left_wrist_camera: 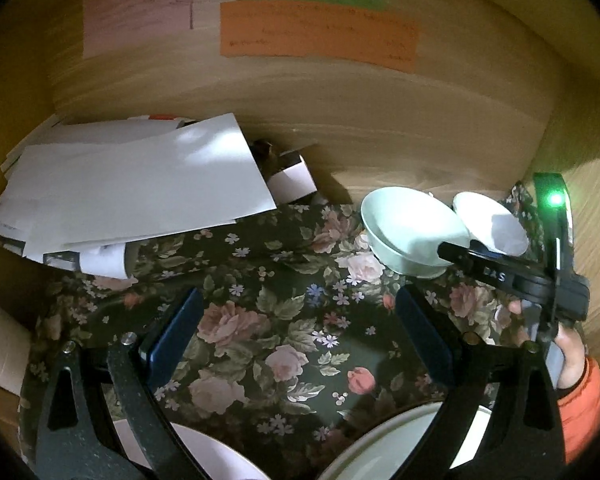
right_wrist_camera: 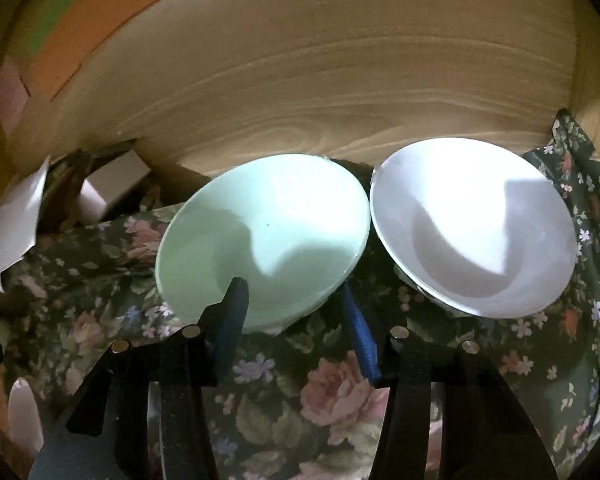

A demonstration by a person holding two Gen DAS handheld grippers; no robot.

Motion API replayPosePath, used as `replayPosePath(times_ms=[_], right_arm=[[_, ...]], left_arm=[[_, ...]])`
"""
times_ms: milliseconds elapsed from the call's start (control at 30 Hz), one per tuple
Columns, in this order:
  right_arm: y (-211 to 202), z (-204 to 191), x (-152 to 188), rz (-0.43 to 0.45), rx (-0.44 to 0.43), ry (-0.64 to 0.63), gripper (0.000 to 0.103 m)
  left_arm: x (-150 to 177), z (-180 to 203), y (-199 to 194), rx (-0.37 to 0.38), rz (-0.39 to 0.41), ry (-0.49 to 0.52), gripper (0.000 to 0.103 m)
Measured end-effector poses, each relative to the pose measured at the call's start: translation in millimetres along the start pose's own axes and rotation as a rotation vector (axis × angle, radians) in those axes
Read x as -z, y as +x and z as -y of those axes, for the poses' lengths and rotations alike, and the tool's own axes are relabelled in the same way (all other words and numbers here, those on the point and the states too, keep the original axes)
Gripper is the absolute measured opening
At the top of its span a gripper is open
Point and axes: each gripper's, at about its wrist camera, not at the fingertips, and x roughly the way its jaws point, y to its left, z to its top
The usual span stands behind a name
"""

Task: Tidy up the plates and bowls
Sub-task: 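Move both grippers to the mint green bowl rim, then close both grippers on the mint green bowl rim and lift it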

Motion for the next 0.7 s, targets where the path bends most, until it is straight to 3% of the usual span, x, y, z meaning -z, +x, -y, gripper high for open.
replayPosePath(times_ms=[200, 300, 367, 533, 700], right_arm=[[16.3, 11.6, -3.9, -0.045, -0.023, 0.054, 0.045], [28.4, 20.5, -5.9, -0.088, -0.043, 0.089, 0.032], [32.0, 20.2, -5.7, -0.103, -0.029, 0.059, 0.022], [21.1, 3.2, 4.1, -0.124, -0.054, -0.045, 0.018], [7.3, -12.7, 26.4, -0.166, -0.090, -0.138, 0.017]], left_arm=[[2.1, 1.1, 11.7, -0.007, -0.032, 0.009, 0.098], [4.4, -0.3, 16.4, -0.015, -0.046, 0.004, 0.098], [5.4, -1.3, 18.5, -0.022, -0.051, 0.002, 0.098], [7.0, -2.8, 25.0, -0.039, -0.070, -0.005, 0.098], [9.4, -4.7, 38.9, -0.036, -0.139, -0.015, 0.098]])
